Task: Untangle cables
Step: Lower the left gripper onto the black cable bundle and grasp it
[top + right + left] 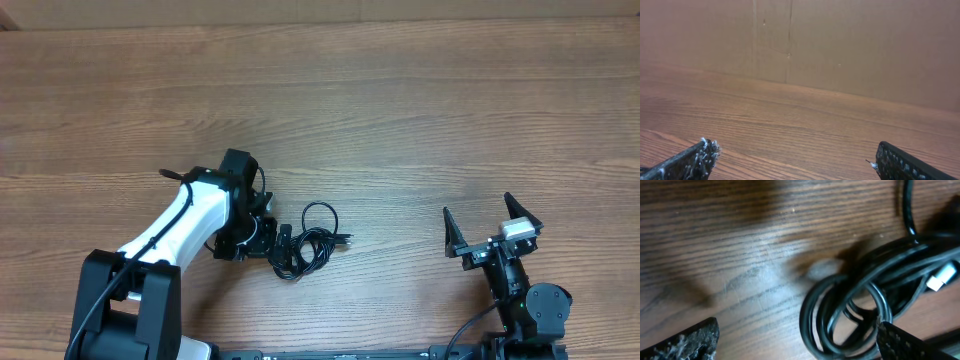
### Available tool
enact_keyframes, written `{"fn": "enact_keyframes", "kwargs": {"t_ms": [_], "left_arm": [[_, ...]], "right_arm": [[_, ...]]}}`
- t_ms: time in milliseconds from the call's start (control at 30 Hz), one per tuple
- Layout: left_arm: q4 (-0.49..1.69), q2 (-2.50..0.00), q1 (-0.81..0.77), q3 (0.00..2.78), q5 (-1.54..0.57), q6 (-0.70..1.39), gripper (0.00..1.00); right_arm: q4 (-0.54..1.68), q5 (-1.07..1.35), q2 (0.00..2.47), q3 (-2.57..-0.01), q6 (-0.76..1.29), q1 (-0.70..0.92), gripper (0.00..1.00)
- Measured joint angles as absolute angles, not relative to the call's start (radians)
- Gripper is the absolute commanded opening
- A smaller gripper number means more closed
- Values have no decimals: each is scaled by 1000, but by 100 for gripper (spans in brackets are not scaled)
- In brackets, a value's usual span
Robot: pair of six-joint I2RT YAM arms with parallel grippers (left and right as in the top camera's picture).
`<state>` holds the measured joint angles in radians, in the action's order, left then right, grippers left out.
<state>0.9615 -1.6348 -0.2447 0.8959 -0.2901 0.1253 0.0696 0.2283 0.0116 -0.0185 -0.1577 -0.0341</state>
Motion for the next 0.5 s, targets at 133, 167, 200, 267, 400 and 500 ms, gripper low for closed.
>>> {"fn": "enact_keyframes", "kwargs": {"t_ms": [133,167,200,267,400,500], "left_arm": [[918,-1635,-263,876,-274,161,73],[913,-1635,-270,875,-272,167,71],[908,-1635,-278,875,-271,174,70],[904,-1635,-296,875,-270,181,68],[880,-1635,-334,875,-268,197,53],[855,-1635,-356,875,-268,210,43]], "right_arm": [[70,228,12,-19,-158,-34,100],[70,228,12,-19,-158,-34,100],[70,228,12,-19,-158,-34,100],[70,228,12,-19,-158,-34,100],[70,228,12,-19,-158,-34,100],[69,228,12,-19,-158,-34,100]]}}
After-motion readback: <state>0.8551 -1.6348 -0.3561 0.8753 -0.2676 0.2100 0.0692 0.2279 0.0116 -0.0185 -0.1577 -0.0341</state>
